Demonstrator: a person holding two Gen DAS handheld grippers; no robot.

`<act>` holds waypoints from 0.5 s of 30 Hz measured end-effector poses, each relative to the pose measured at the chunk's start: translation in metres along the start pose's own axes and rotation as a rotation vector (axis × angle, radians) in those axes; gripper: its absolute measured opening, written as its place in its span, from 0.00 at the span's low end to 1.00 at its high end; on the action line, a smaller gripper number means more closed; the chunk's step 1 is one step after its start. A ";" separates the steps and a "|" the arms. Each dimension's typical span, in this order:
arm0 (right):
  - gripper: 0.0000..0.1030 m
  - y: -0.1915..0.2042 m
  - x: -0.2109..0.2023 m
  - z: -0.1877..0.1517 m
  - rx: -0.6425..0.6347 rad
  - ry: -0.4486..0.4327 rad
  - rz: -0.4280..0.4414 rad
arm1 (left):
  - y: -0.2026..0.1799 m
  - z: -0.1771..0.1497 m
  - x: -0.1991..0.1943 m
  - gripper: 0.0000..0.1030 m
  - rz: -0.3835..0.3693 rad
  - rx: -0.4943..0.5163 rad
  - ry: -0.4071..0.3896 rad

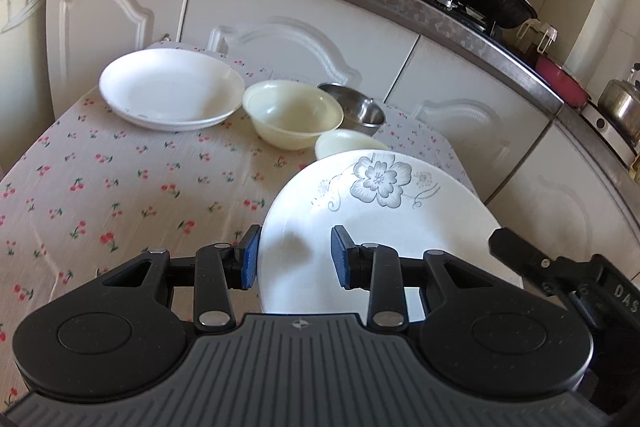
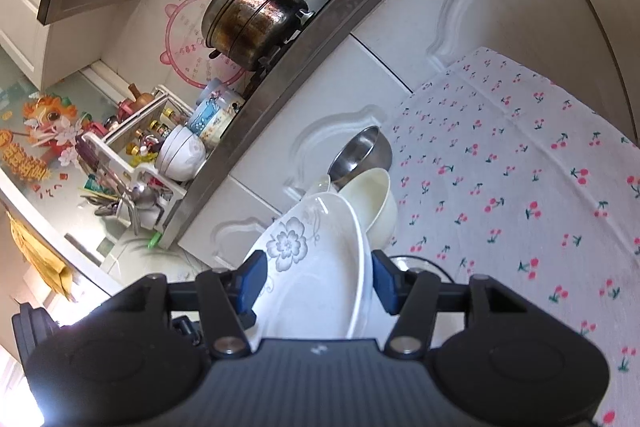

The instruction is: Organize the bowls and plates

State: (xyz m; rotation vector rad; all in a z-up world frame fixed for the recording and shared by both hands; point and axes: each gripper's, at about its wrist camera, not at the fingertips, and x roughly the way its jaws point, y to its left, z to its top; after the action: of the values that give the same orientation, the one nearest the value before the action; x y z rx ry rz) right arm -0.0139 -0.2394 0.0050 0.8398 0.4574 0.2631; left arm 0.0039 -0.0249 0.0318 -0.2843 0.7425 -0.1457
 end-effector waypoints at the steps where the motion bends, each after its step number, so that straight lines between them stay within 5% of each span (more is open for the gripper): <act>1: 0.55 0.001 -0.002 -0.002 -0.007 -0.001 -0.004 | 0.000 -0.001 0.001 0.36 0.000 -0.001 0.004; 15: 0.63 -0.003 -0.015 -0.018 -0.047 0.023 -0.094 | -0.002 -0.022 0.009 0.36 0.006 0.052 0.050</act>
State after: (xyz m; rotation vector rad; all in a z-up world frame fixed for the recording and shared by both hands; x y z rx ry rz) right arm -0.0353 -0.2353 -0.0035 0.7681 0.5093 0.1966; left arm -0.0041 -0.0336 0.0113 -0.2298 0.7883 -0.1667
